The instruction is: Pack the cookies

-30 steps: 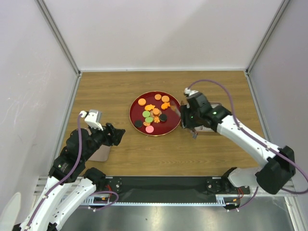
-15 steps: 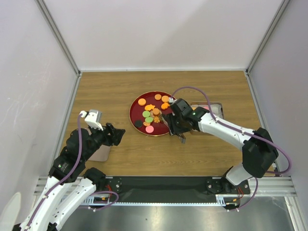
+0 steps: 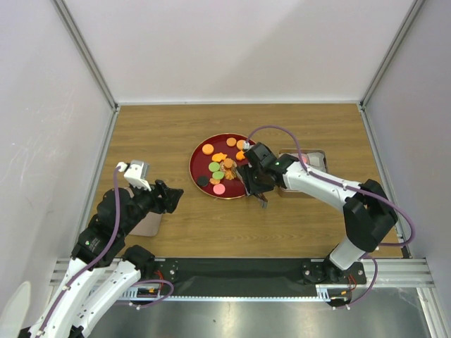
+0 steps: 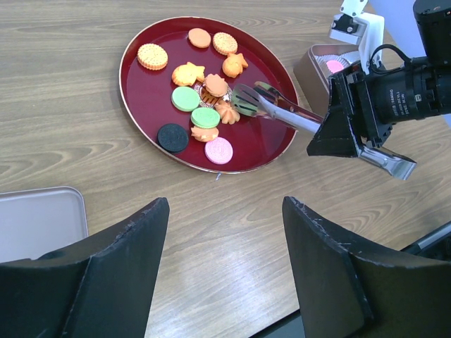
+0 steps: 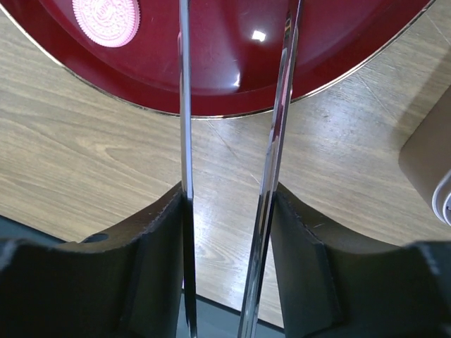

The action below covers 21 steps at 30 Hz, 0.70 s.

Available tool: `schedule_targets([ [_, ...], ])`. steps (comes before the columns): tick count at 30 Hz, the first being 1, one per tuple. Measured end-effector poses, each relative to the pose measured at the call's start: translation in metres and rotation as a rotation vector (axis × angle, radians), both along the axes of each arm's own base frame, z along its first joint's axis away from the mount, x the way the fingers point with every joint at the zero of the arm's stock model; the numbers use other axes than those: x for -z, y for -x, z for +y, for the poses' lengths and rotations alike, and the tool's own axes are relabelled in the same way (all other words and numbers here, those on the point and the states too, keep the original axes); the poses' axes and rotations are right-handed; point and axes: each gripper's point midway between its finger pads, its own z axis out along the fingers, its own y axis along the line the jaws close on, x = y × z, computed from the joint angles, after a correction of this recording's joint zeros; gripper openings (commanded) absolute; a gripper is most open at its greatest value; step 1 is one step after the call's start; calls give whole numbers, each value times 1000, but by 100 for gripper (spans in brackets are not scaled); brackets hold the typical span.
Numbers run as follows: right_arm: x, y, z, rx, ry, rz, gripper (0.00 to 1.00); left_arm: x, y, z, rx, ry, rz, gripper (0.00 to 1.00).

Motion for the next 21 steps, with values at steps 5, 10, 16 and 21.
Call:
schedule_targets([
  [5,-1,-1,0,3,-8,6,42,0,0,0,0,0,0,72],
  [10,-2,-4,-1,10,-12,6,34,0,0,0,0,0,0,72],
  [16,-10,-7,-6,25,-20,-7,33,0,0,0,0,0,0,72],
  [21,-38,-10,-17,53,-47,-64,33,0,0,0,0,1,0,72],
])
